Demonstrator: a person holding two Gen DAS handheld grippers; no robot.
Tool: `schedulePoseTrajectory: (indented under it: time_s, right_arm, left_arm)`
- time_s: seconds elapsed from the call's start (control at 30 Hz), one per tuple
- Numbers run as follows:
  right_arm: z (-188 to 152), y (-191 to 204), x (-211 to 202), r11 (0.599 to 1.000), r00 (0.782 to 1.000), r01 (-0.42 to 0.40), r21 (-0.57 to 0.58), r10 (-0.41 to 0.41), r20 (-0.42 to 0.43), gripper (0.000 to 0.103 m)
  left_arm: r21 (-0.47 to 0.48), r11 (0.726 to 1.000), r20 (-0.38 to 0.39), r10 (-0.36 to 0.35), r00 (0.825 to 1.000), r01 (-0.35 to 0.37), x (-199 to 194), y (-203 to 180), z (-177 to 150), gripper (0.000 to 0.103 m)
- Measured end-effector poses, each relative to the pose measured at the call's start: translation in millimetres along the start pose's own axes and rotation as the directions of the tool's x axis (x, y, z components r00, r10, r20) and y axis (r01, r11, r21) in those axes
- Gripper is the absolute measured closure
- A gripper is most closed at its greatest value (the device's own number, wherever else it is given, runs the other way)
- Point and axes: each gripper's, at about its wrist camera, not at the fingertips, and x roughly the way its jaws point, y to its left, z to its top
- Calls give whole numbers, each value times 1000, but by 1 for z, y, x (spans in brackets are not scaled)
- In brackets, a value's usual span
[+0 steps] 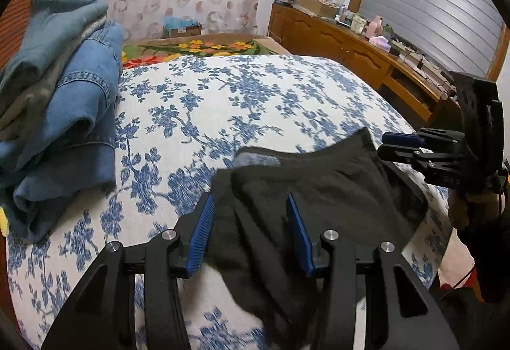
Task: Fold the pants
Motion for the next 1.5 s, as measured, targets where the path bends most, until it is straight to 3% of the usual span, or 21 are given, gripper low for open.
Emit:
schedulePoseTrajectory:
  time_s: [0.47,0.6,0.7,0.93,1.03,1.13,1.3,1.5]
  right_arm:
    - [-69,17,-63,998,1000,12,59,-13,8,66]
    - [-77,20,-70,998,1000,-1,56,1,-7,66]
    - [-80,18,-67,997,1000,-5,73,6,-13,66]
    - [-77,18,-58,996,1000,-30,80,30,-1,67]
    - [-77,17,-55,995,999,-45,86,45,6,84]
    - [-79,15,-59,995,999,-49,84,47,24,94]
    - [-81,13,-62,997,999,-6,75,3,37,97]
    - [-81,13,-61,997,1000,-6,76,4,26,97]
  left_arm:
    - [-11,1000,18,-22,1000,22,-39,-26,-53,55]
    - [-15,999,8,-40,999,41,-43,-28,-67,55]
    - [-14,999,-2,-33,999,33,-43,-26,-73,63]
    - [-17,1000,-1,-21,1000,21,-37,-27,-74,69]
    - [-13,1000,6,-23,1000,23,-36,-27,-73,76]
    - [-4,1000,27,-20,999,20,-39,-28,-72,87]
    - [-25,1000,80,-11,997,13,-55,-19,-68,90]
    - [-41,999,46,-18,999,20,-51,-11,-74,91]
